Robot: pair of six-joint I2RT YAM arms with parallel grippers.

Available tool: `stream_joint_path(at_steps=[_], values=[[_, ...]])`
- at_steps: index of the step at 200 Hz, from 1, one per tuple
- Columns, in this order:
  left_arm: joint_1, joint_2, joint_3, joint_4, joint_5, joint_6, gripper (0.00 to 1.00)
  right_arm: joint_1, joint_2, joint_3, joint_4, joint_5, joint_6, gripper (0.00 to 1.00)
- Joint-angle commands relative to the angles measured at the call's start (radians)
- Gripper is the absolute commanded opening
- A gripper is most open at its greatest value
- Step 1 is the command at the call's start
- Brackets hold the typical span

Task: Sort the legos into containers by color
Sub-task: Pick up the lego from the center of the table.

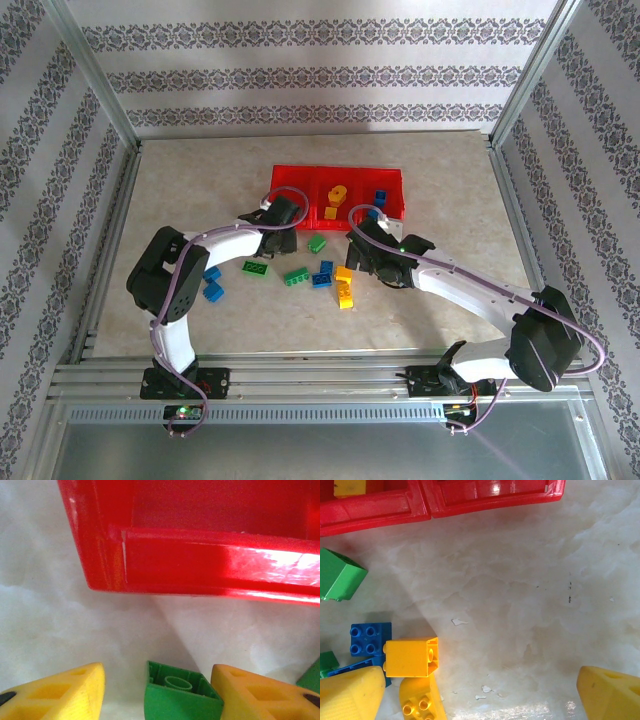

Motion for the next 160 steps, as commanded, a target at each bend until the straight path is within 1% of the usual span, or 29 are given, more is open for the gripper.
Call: stream_joint_path(at_steps=[1, 42, 70, 90, 103, 123, 141, 160], values=[[0.011, 0.019, -0.004, 0.012, -0.009, -0.017, 0.57, -0.009, 0.01, 0.008, 0.002, -0.001, 0.017, 0.98], [0.011, 0.025, -0.018, 0.023, 0.006, -0.014, 0.53, -0.01, 0.012, 0.013, 0.003, 0.0, 0.017, 0.98], [0.011, 0.035, -0.019, 0.023, 0.002, -0.012, 0.46, -0.011, 0.015, 0.017, 0.001, 0.0, 0.015, 0.98], [0.011, 0.042, -0.014, 0.024, 0.0, -0.009, 0.44, -0.01, 0.015, 0.019, 0.001, -0.001, 0.015, 0.98], [0.011, 0.045, -0.012, 0.026, 0.0, -0.006, 0.4, -0.01, 0.015, 0.019, 0.001, -0.001, 0.015, 0.98], [0.011, 0.043, -0.009, 0.027, 0.0, -0.003, 0.38, -0.011, 0.015, 0.022, 0.001, -0.001, 0.015, 0.98], [0.01, 0.035, -0.006, 0.026, 0.0, 0.0, 0.34, -0.011, 0.016, 0.025, 0.0, -0.001, 0.013, 0.98], [0.011, 0.021, -0.008, 0.026, -0.002, 0.001, 0.33, -0.012, 0.016, 0.028, 0.0, -0.002, 0.014, 0.98]])
